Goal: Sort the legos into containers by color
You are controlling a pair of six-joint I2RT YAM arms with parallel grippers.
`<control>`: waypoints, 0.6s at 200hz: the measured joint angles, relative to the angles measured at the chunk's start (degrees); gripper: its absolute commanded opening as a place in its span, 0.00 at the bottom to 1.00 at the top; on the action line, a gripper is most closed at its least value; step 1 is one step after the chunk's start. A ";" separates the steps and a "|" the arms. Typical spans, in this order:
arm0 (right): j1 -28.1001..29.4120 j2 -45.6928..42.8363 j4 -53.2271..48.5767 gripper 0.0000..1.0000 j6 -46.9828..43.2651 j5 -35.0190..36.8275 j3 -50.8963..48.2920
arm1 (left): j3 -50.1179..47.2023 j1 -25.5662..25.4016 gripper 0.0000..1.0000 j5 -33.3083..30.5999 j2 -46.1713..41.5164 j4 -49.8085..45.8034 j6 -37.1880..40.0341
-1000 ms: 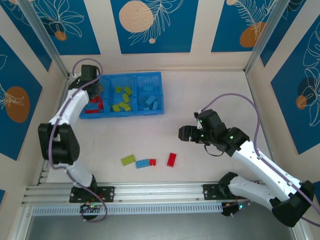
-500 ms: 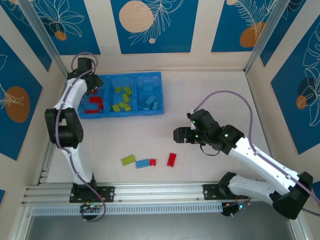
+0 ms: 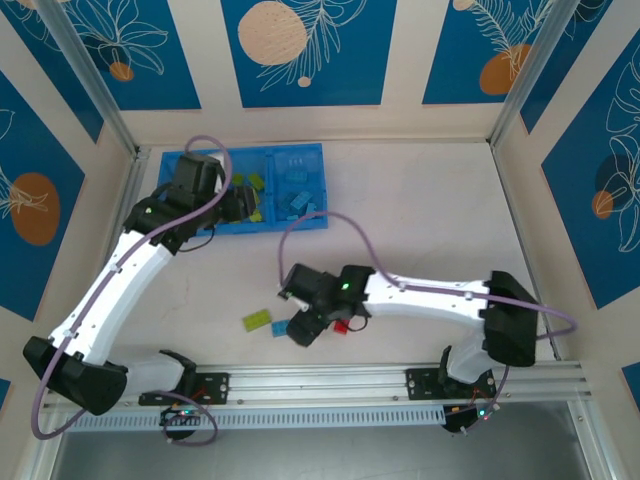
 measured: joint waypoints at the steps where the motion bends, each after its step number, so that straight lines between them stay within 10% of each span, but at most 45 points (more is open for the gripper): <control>1: 0.20 0.42 0.09 0.81 -0.52 -0.02 0.13 | -0.17 -0.09 0.58 0.00 -0.07 -0.26 0.28; 83: -1.07 16.79 8.70 0.71 -20.65 -3.04 6.14 | -10.21 0.46 0.70 1.97 -5.46 -5.51 16.72; 120: -1.55 19.69 10.23 0.48 -23.04 -4.46 6.32 | -12.52 3.39 0.70 3.43 -5.27 -5.20 17.97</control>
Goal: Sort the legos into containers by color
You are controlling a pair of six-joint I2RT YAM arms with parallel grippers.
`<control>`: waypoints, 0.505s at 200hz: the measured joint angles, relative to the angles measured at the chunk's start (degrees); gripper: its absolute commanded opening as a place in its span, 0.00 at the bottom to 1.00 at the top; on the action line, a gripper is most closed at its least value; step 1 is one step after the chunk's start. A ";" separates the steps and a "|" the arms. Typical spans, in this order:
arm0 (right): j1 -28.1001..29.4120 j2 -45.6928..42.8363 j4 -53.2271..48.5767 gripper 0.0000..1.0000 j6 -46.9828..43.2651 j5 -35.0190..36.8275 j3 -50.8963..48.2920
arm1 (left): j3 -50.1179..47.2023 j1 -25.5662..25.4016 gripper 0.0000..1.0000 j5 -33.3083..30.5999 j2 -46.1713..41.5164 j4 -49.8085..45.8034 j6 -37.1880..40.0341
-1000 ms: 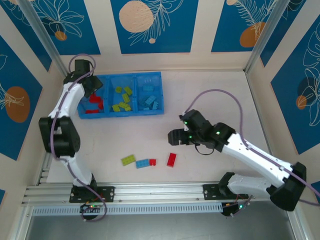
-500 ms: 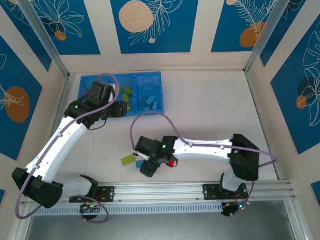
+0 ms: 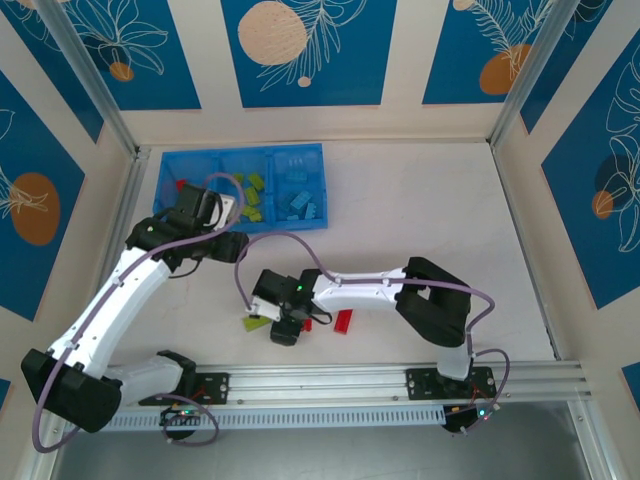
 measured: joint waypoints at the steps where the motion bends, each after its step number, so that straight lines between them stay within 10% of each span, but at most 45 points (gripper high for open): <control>1: 0.00 0.07 0.04 0.46 -0.11 0.00 -0.02 | -0.09 0.11 0.70 0.09 0.00 0.02 0.02; 45: -0.02 0.39 2.12 0.21 -0.90 0.46 -1.33 | -2.08 3.41 0.71 4.20 -0.07 1.33 0.00; 101: -1.70 -10.40 9.38 0.14 0.02 0.59 -12.15 | -3.19 6.64 0.75 10.78 -0.70 3.45 0.00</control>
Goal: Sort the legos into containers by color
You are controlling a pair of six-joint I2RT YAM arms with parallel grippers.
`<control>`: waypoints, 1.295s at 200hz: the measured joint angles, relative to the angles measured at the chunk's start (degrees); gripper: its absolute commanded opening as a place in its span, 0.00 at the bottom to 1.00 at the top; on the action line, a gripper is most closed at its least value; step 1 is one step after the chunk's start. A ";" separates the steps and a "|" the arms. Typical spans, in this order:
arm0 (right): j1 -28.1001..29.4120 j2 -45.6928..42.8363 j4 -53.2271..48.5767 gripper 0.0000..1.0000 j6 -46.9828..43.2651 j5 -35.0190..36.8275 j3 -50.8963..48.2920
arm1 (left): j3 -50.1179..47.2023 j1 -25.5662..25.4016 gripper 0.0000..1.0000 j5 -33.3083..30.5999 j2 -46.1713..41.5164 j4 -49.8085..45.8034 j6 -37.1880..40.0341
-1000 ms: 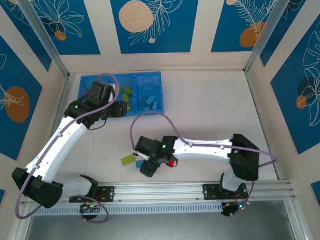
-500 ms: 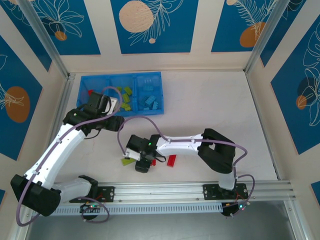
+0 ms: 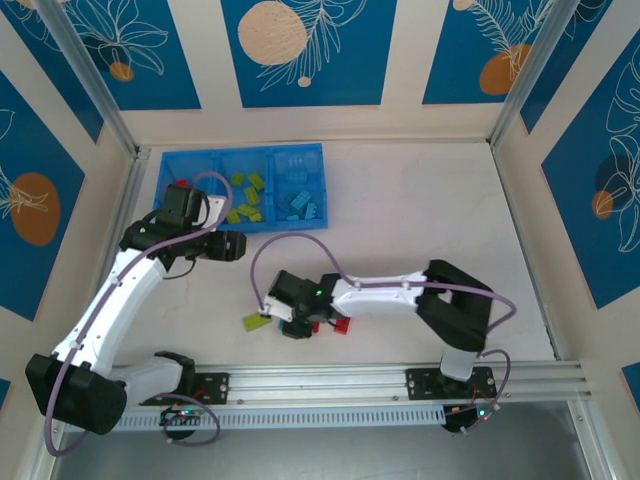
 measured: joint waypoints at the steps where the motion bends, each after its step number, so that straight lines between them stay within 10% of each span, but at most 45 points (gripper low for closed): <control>1: -0.13 -0.59 0.22 0.14 0.04 0.02 -0.28 | 0.00 0.02 0.76 0.09 0.00 0.02 0.02; 58: -14.14 -18.16 17.55 0.18 8.63 -0.68 -4.35 | -0.57 0.42 0.83 3.58 -0.11 0.83 0.02; 111: -25.46 6.34 15.23 0.22 15.52 5.75 22.60 | -1.29 0.48 0.85 3.21 -0.11 0.83 0.02; 172: -30.25 26.32 3.30 0.48 18.43 6.36 47.58 | -1.60 0.57 0.86 1.57 1.09 0.81 0.02; 259: -28.06 12.83 -3.69 0.54 19.96 1.70 43.21 | -3.10 -6.12 0.85 -5.14 1.68 -0.13 -5.51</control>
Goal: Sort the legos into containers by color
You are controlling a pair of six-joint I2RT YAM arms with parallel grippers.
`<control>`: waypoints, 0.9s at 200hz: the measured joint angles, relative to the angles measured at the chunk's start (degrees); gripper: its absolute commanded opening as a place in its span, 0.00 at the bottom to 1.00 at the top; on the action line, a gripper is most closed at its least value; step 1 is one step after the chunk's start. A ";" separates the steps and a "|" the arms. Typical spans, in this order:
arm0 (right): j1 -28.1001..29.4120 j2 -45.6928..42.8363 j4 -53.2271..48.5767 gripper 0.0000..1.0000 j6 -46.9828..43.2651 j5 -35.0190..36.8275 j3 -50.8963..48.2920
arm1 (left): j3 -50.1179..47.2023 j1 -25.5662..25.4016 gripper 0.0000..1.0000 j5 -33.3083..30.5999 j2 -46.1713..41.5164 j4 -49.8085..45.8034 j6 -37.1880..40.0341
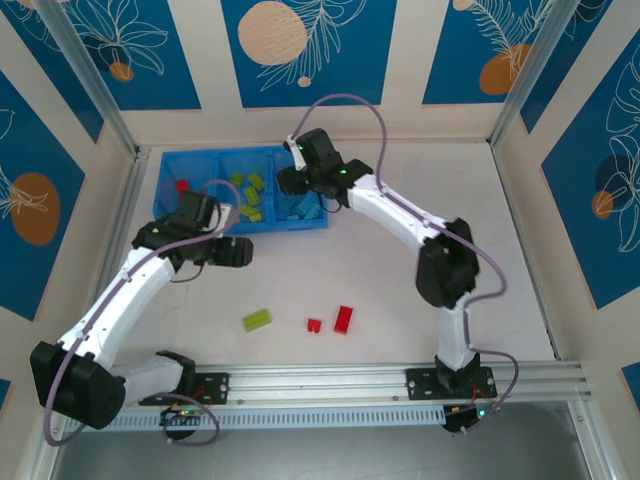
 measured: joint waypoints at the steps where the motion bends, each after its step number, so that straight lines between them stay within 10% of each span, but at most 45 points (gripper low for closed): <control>1: 0.07 -0.72 0.00 0.54 -0.02 -0.24 -0.61 | -0.07 -0.22 0.85 -0.09 0.00 0.00 -0.17; 85: 2.67 -31.80 2.56 0.71 3.74 -4.42 -28.63 | -17.59 -25.90 1.00 -9.77 -0.90 1.01 -38.05; 180: 4.15 -31.67 -2.12 0.71 4.31 -2.01 -29.94 | -18.56 -28.87 0.98 -11.32 9.90 7.80 -57.79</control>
